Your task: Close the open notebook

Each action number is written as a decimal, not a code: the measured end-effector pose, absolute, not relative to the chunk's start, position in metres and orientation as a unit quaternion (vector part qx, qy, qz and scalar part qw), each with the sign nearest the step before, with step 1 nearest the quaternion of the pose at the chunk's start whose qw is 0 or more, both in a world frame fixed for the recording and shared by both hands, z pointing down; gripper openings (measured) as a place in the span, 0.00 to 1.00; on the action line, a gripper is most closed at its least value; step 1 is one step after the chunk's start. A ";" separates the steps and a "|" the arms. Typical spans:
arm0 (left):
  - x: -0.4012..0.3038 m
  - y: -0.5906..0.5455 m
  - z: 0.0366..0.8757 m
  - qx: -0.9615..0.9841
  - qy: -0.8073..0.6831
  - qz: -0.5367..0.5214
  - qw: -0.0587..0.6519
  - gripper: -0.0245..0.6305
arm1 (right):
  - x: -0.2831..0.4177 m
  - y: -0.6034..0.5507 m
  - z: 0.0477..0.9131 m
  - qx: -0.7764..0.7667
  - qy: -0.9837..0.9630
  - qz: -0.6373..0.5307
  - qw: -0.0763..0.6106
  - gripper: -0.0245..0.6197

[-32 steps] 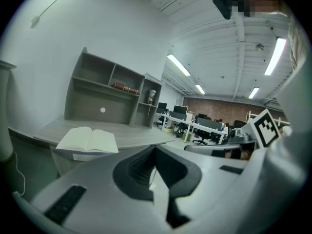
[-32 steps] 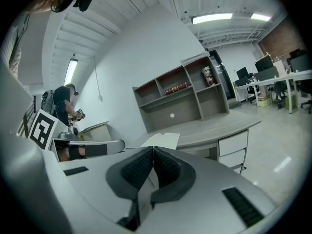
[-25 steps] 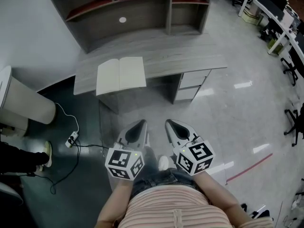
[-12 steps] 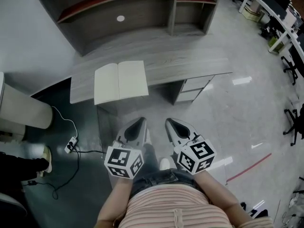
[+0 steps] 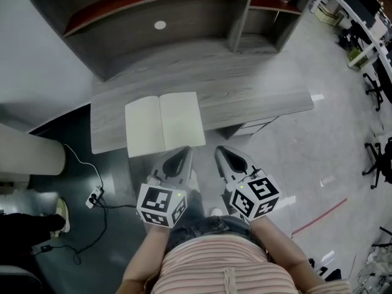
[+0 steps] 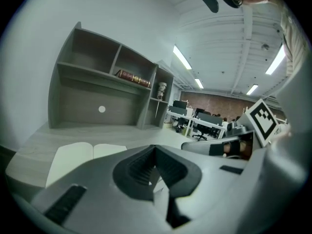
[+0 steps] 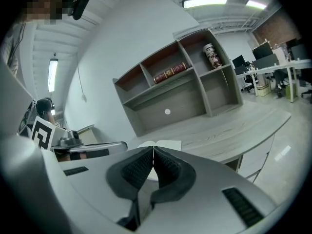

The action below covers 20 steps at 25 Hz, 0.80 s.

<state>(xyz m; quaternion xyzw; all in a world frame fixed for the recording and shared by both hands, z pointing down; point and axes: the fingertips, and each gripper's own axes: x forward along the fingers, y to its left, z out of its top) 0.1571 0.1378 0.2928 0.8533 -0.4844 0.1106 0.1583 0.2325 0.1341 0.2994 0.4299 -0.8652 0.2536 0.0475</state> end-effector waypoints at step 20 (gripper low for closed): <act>0.029 -0.085 0.340 0.849 -0.459 0.152 0.214 0.06 | 0.142 -0.079 0.344 0.472 -0.818 0.315 0.090 0.05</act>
